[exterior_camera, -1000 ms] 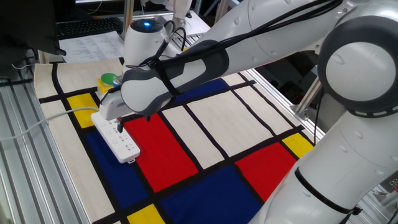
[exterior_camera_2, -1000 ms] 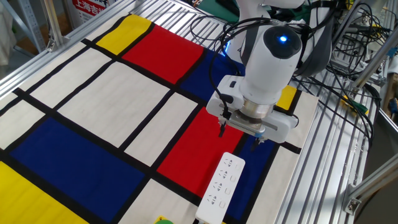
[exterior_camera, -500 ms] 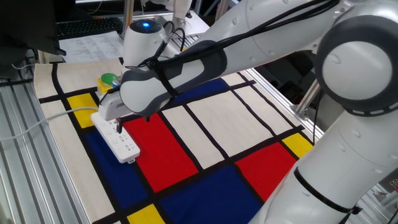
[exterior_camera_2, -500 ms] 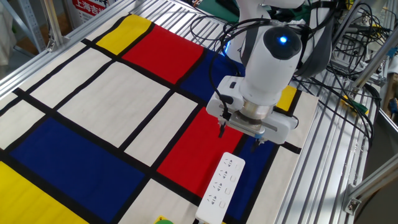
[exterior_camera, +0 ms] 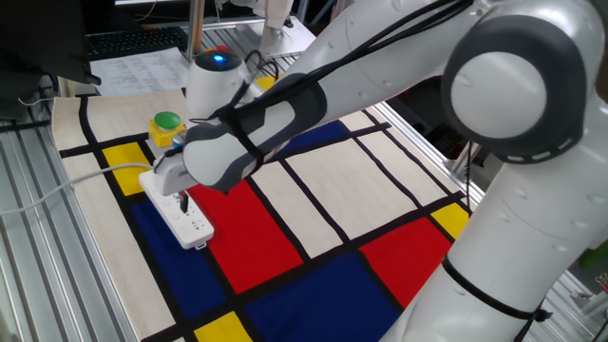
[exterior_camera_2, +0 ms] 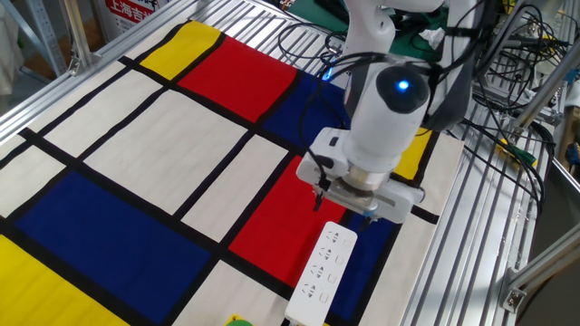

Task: Turn off the power strip by pressing the button

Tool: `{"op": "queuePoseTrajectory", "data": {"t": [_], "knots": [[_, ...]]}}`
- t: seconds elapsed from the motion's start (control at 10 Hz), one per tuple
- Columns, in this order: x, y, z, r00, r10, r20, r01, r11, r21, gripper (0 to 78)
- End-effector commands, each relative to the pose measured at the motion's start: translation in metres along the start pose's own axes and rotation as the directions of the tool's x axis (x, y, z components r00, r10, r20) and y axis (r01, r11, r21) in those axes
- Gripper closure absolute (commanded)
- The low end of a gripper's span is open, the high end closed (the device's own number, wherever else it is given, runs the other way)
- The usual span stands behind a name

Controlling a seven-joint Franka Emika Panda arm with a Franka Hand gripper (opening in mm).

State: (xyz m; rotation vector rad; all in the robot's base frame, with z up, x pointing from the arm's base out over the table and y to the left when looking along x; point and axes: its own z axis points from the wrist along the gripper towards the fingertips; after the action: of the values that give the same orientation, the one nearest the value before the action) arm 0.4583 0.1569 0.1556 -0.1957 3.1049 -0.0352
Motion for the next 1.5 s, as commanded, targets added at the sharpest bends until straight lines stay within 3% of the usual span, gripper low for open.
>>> {"op": "queuePoseTrajectory", "data": {"t": [0.1, 0.5, 0.8, 1.0, 1.5], "knots": [[0.002, -0.015, 0.018, 1.000, 0.013, 0.003, -0.013, 1.000, -0.004, 0.1], [-0.002, -0.004, 0.020, 0.997, 0.072, 0.004, -0.072, 0.997, -0.007, 0.1], [-0.003, -0.003, 0.026, 0.995, 0.087, 0.042, -0.087, 0.996, 0.001, 0.1], [-0.001, -0.005, 0.041, 0.994, 0.089, 0.070, -0.090, 0.996, -0.002, 0.1], [0.000, -0.005, 0.055, 0.991, 0.113, 0.068, -0.114, 0.994, -0.001, 0.1]]}}
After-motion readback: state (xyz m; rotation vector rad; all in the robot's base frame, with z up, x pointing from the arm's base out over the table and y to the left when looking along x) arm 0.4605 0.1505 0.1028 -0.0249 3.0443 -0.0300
